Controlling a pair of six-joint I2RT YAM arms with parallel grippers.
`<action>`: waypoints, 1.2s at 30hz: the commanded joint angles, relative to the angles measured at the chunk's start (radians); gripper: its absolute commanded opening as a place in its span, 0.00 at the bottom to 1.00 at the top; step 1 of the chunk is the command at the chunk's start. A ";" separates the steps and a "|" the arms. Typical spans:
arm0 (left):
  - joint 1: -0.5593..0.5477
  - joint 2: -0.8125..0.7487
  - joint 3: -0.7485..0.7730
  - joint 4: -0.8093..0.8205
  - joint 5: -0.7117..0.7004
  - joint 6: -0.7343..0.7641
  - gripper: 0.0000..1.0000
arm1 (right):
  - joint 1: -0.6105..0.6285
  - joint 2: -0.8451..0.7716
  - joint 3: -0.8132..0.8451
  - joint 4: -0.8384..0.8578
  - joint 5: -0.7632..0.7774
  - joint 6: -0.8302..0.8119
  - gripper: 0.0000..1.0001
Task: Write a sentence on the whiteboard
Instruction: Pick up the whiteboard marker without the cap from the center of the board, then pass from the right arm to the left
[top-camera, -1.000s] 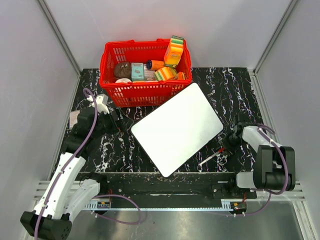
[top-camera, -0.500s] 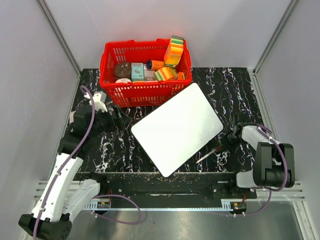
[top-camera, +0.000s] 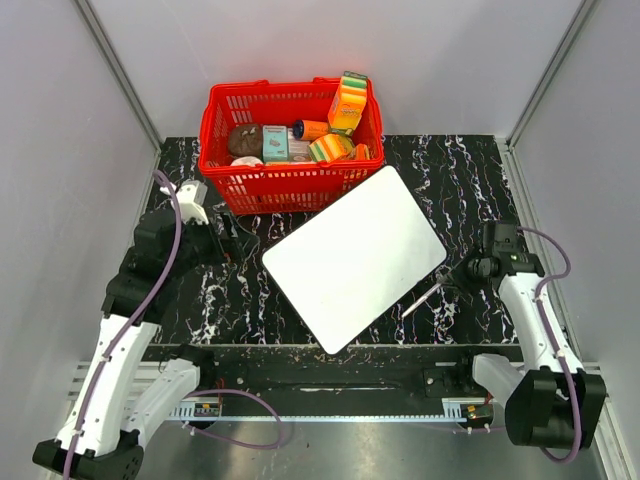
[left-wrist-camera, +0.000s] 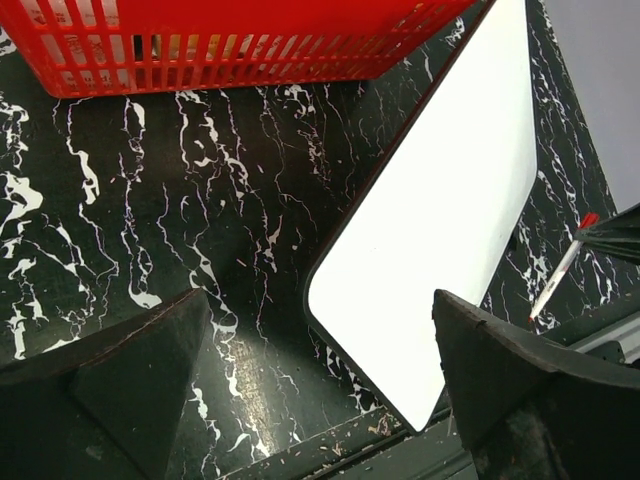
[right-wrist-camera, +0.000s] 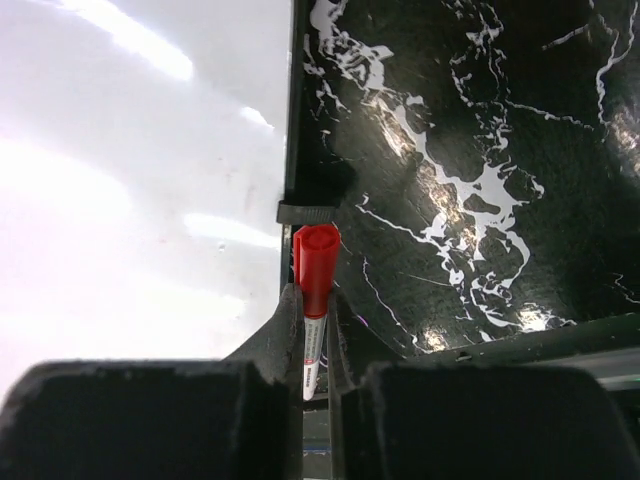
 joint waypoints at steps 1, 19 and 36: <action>0.002 -0.002 0.055 0.006 0.073 0.019 0.99 | 0.006 -0.019 0.110 -0.083 0.000 -0.092 0.00; -0.358 0.296 0.099 0.287 0.360 -0.053 0.99 | 0.529 0.135 0.420 0.162 -0.022 -0.038 0.00; -0.602 0.525 0.082 0.579 0.294 -0.182 0.93 | 0.583 0.087 0.504 0.277 -0.051 0.058 0.00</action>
